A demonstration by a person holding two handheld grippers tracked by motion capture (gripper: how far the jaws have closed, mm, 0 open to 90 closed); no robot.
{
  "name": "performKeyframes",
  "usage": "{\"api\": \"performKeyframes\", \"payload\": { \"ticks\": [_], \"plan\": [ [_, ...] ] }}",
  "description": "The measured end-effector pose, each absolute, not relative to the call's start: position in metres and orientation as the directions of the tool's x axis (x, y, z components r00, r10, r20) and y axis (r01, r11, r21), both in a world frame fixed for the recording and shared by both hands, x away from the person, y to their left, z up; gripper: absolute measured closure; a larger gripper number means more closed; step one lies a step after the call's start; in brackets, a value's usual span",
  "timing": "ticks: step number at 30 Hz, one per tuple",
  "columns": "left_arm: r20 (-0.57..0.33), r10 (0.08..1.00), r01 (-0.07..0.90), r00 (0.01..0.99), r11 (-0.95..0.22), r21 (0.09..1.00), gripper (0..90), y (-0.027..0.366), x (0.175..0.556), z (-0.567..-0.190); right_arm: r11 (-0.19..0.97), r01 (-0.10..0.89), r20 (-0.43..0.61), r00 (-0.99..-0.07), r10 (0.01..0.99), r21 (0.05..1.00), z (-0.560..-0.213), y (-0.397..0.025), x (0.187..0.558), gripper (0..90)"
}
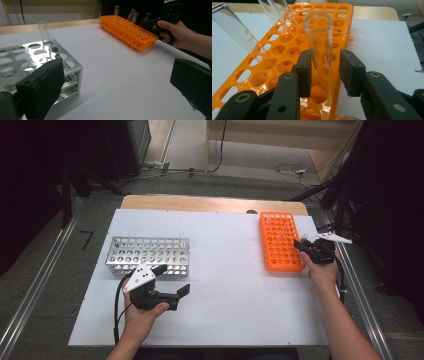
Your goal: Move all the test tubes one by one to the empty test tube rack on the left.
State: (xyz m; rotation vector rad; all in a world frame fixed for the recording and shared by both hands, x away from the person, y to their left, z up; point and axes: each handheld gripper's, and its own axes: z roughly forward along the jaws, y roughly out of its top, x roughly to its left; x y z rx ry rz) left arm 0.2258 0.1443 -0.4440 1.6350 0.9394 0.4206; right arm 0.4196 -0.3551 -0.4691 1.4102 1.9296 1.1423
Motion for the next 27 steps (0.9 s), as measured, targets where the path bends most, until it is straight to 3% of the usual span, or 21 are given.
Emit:
{"api": "performKeyframes", "payload": {
  "ticks": [9,27],
  "plan": [
    [-0.209,0.756,0.353,0.621,-0.031,0.935,0.0,0.142,0.226,-0.445,0.138,0.506,0.057,-0.351,0.935,0.852,-0.472,-0.352,0.422,73.2],
    [-0.207,0.752,0.355,0.626,-0.039,0.934,0.0,0.138,0.226,-0.446,0.118,0.429,0.059,-0.377,0.924,0.895,-0.443,-0.357,0.409,73.8]
  ]
}}
